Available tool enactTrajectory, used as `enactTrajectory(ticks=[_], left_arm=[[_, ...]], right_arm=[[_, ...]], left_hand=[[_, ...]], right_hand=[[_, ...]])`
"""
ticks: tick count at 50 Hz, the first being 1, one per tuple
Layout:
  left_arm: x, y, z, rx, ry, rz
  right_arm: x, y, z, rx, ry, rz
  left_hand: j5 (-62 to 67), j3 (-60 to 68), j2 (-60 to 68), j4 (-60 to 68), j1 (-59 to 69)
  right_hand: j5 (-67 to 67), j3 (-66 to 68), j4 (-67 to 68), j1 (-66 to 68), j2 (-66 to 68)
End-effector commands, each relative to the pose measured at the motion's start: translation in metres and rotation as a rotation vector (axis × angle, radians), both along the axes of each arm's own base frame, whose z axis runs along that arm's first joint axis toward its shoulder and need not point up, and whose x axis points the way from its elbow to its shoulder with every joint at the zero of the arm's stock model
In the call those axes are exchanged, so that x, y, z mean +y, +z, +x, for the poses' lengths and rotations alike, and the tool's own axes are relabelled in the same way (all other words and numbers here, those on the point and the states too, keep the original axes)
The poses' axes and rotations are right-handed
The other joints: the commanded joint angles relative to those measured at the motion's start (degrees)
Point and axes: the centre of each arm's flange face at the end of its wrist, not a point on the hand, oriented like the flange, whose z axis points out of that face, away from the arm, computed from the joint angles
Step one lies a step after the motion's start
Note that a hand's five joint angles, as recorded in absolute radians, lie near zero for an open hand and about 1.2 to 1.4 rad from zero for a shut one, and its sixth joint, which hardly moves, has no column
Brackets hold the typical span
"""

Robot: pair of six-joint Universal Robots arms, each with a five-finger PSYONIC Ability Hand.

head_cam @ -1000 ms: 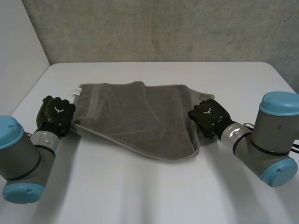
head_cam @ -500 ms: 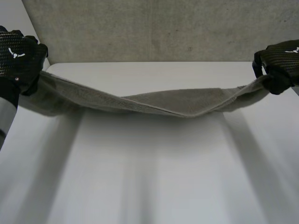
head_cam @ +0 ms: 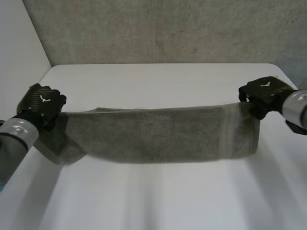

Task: Fold the towel.

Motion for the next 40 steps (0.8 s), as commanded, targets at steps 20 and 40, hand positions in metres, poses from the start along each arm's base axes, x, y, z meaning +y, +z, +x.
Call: enactTrajectory(ticks=[20, 40], left_arm=[[-0.095, -0.050, -0.029, -0.027, -0.046, -0.014], [-0.102, -0.064, -0.044, -0.029, -0.071, -0.015]], right_arm=[[-0.073, -0.059, 0.041, -0.001, -0.095, -0.107], [-0.085, -0.085, 0.052, 0.012, -0.142, -0.146]], left_hand=[[7.0, 2.7, 2.5, 1.9, 7.7], [-46.3, -50.6, -50.8, -51.4, -45.6]], right_hand=[[3.9, 3.0, 3.2, 4.2, 4.7], [-36.9, -37.8, -37.7, -36.7, -36.1]])
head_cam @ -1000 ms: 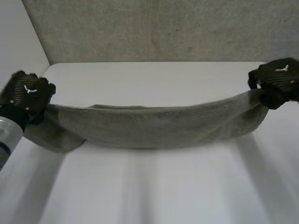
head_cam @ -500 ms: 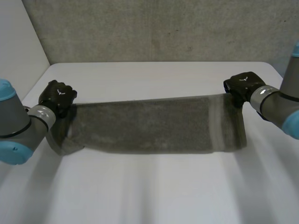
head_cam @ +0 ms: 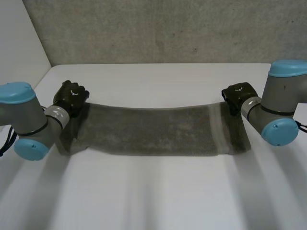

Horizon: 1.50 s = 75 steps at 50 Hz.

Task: Fold the towel.

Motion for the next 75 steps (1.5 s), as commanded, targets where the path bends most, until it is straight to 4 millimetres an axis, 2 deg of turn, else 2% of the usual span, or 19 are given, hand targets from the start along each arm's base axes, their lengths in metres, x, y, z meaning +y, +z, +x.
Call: enactTrajectory(ticks=[1, 2, 3, 7, 9, 11, 13, 16, 18, 25, 29, 35, 39, 47, 63, 65, 68, 70, 75], left_arm=[[-0.004, 0.002, 0.000, 0.000, 0.015, -0.011], [-0.004, 0.002, 0.000, 0.000, 0.016, -0.011], [-0.005, 0.006, 0.001, -0.002, 0.031, -0.016], [-0.005, 0.034, 0.006, 0.017, 0.083, -0.071], [-0.002, 0.047, 0.007, 0.030, 0.094, -0.093], [0.001, 0.059, 0.008, 0.048, 0.103, -0.108], [0.013, 0.076, 0.012, 0.089, 0.116, -0.105], [0.022, 0.083, 0.014, 0.111, 0.120, -0.093], [0.043, 0.087, 0.020, 0.137, 0.129, -0.044], [0.089, 0.067, 0.028, 0.123, 0.135, 0.079], [0.115, 0.039, 0.032, 0.101, 0.143, 0.187], [0.124, 0.024, 0.035, 0.097, 0.157, 0.235], [0.120, 0.010, 0.035, 0.113, 0.174, 0.261], [0.109, -0.002, 0.034, 0.186, 0.196, 0.284], [0.094, -0.015, 0.034, 0.185, 0.237, 0.277], [0.093, -0.015, 0.034, 0.186, 0.237, 0.273], [0.090, -0.015, 0.034, 0.186, 0.237, 0.265], [0.088, -0.014, 0.034, 0.189, 0.241, 0.259], [0.085, -0.012, 0.036, 0.189, 0.261, 0.247]], right_arm=[[-0.006, 0.002, 0.002, -0.006, -0.022, -0.059], [-0.008, 0.006, 0.001, -0.009, -0.031, -0.074], [-0.009, 0.012, 0.002, -0.013, -0.036, -0.086], [-0.007, 0.031, 0.003, -0.039, -0.041, -0.117], [0.000, 0.061, 0.003, -0.095, -0.044, -0.156], [0.005, 0.073, 0.001, -0.124, -0.048, -0.162], [0.010, 0.083, 0.000, -0.145, -0.050, -0.166], [0.026, 0.101, -0.004, -0.161, -0.039, -0.160], [0.036, 0.104, -0.005, -0.156, -0.024, -0.142], [0.087, 0.075, -0.016, -0.066, 0.054, 0.029], [0.104, 0.059, -0.020, -0.034, 0.074, 0.067], [0.123, 0.029, -0.029, -0.022, 0.087, 0.085], [0.121, 0.011, -0.044, -0.032, 0.057, 0.091], [0.110, -0.011, -0.050, -0.049, 0.075, 0.081], [0.098, -0.031, -0.058, 0.015, 0.074, 0.072], [0.093, -0.035, -0.058, 0.015, 0.071, 0.043], [0.091, -0.035, -0.058, 0.015, 0.070, 0.035], [0.088, -0.034, -0.058, 0.022, 0.063, 0.022], [0.077, -0.032, -0.071, 0.042, 0.018, 0.004]], left_hand=[[-31.1, -30.4, -29.8, -29.8, -30.2], [-31.1, -30.4, -29.8, -29.8, -30.2], [-39.6, -38.9, -38.3, -38.3, -38.7], [-40.2, -39.5, -38.9, -38.9, -39.3], [-40.2, -39.5, -38.9, -38.9, -39.3], [-40.2, -39.5, -38.9, -38.9, -39.3], [-39.9, -39.2, -38.6, -38.6, -39.0], [-39.5, -38.8, -38.3, -38.2, -38.6], [-38.4, -37.7, -37.1, -37.1, -37.5], [-35.3, -34.6, -34.0, -34.0, -34.4], [-31.3, -30.6, -30.0, -30.0, -30.4], [-30.8, -30.1, -29.5, -29.5, -29.9], [-30.3, -29.6, -29.0, -29.0, -29.4], [-30.1, -29.4, -28.8, -28.8, -29.2], [-30.1, -29.4, -28.8, -28.8, -29.2], [-30.1, -29.4, -28.8, -28.8, -29.2], [-30.1, -29.4, -28.8, -28.8, -29.2], [-30.1, -29.4, -28.8, -28.8, -29.2], [-30.1, -29.4, -28.8, -28.8, -29.2]], right_hand=[[-37.4, -38.1, -38.0, -37.0, -37.0], [-65.4, -66.1, -66.0, -65.0, -64.9], [-66.3, -67.0, -66.8, -65.9, -65.8], [-66.3, -67.0, -66.8, -65.9, -65.8], [-66.3, -67.0, -66.8, -65.9, -65.8], [-66.3, -67.0, -66.8, -65.9, -65.8], [-66.3, -67.0, -66.8, -65.9, -65.8], [-66.3, -67.0, -66.8, -65.9, -65.8], [-66.3, -67.0, -66.8, -65.9, -65.8], [-66.3, -67.0, -66.8, -65.9, -65.8], [-61.6, -62.4, -62.2, -61.2, -61.2], [-55.9, -56.6, -56.5, -55.5, -55.5], [-51.9, -52.6, -52.5, -51.5, -51.4], [-46.8, -47.6, -47.4, -46.4, -46.4], [-38.1, -38.8, -38.7, -37.7, -37.6], [-24.1, -24.8, -24.6, -23.6, -23.6], [-18.7, -19.5, -19.3, -18.3, -18.3], [3.6, 2.9, 3.1, 4.1, 4.1], [3.7, 3.0, 3.2, 4.1, 4.2]])
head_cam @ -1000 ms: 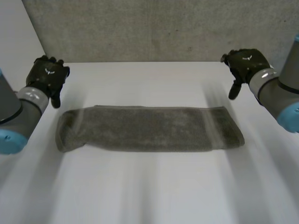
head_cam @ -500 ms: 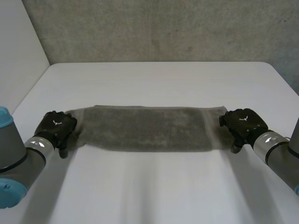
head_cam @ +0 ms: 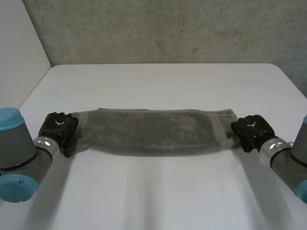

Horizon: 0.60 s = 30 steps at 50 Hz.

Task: Fold the towel.

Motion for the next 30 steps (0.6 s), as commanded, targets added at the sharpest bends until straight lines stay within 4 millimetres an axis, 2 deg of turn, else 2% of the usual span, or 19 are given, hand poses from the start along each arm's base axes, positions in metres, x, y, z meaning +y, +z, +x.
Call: enactTrajectory(ticks=[1, 4, 14, 20, 26, 30], left_arm=[[-0.004, 0.003, 0.002, -0.003, 0.022, -0.014], [-0.005, 0.005, 0.003, -0.005, 0.032, -0.022], [-0.004, 0.008, 0.003, -0.004, 0.036, -0.030], [-0.001, 0.010, 0.003, -0.006, 0.032, -0.027], [0.005, 0.016, 0.001, -0.001, 0.025, -0.038], [0.010, 0.018, -0.003, 0.000, 0.012, -0.037]], right_arm=[[-0.017, 0.006, -0.021, 0.029, -0.075, -0.036], [-0.022, 0.009, -0.032, 0.034, -0.109, -0.038], [-0.014, 0.007, -0.028, 0.038, -0.097, -0.026], [-0.019, 0.016, -0.031, 0.036, -0.103, -0.056], [-0.026, 0.017, -0.050, 0.034, -0.151, -0.055], [-0.025, 0.019, -0.051, 0.032, -0.155, -0.056]], left_hand=[[0.3, 1.2, 1.1, 1.5, 0.9], [0.3, 1.2, 1.1, 1.5, 0.9], [0.3, 1.2, 1.1, 1.5, 0.9], [0.2, 1.0, 1.0, 1.4, 0.7], [0.2, 1.0, 1.0, 1.4, 0.7], [0.2, 1.0, 1.0, 1.4, 0.7]], right_hand=[[4.2, 4.2, 4.0, 5.1, 6.1], [4.2, 4.2, 4.0, 5.1, 6.1], [4.2, 4.2, 4.0, 5.1, 6.1], [4.2, 4.2, 4.0, 5.1, 6.1], [4.2, 4.2, 4.0, 5.1, 6.1], [4.2, 4.2, 4.0, 5.1, 6.1]])
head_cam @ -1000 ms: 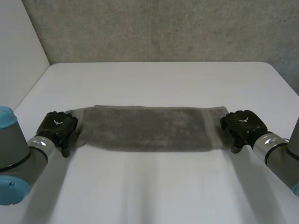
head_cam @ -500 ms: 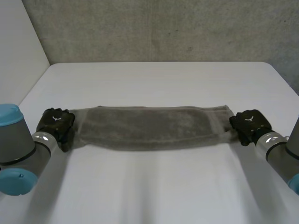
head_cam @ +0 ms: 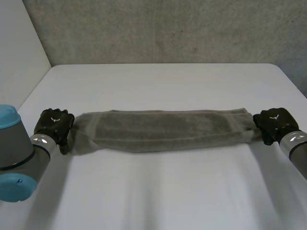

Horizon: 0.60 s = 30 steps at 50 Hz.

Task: Fold the towel.

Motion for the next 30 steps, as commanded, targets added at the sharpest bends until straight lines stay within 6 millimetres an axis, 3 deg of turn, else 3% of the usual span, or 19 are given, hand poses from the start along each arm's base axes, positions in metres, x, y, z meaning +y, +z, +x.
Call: enactTrajectory(ticks=[1, 5, 14, 23, 30], left_arm=[[0.007, 0.005, -0.005, 0.003, -0.017, -0.002], [0.019, 0.007, -0.020, 0.030, -0.061, 0.004], [0.034, 0.012, -0.025, 0.087, -0.073, 0.018], [0.034, 0.005, -0.025, 0.080, -0.075, 0.035], [0.031, -0.010, -0.025, 0.071, -0.067, 0.074]], right_arm=[[-0.001, 0.001, -0.010, -0.003, -0.026, 0.003], [0.002, -0.001, -0.008, 0.000, -0.020, 0.013], [0.002, -0.001, -0.008, 0.001, -0.019, 0.010], [0.001, -0.002, -0.009, 0.028, -0.011, 0.006], [0.000, -0.002, -0.010, 0.027, -0.015, 0.003]], left_hand=[[0.1, 1.0, 0.9, 1.4, 0.2], [0.3, 1.2, 1.0, 1.5, 0.4], [0.5, 1.3, 1.2, 1.7, 0.5], [1.7, 2.5, 2.4, 2.9, 1.7], [10.0, 10.9, 10.8, 11.3, 10.1]], right_hand=[[4.2, 3.1, 3.2, 5.0, 6.1], [4.2, 3.1, 3.2, 5.0, 6.1], [4.2, 3.1, 3.2, 5.0, 6.1], [4.2, 3.1, 3.2, 5.0, 6.1], [4.2, 3.1, 3.2, 5.0, 6.1]])
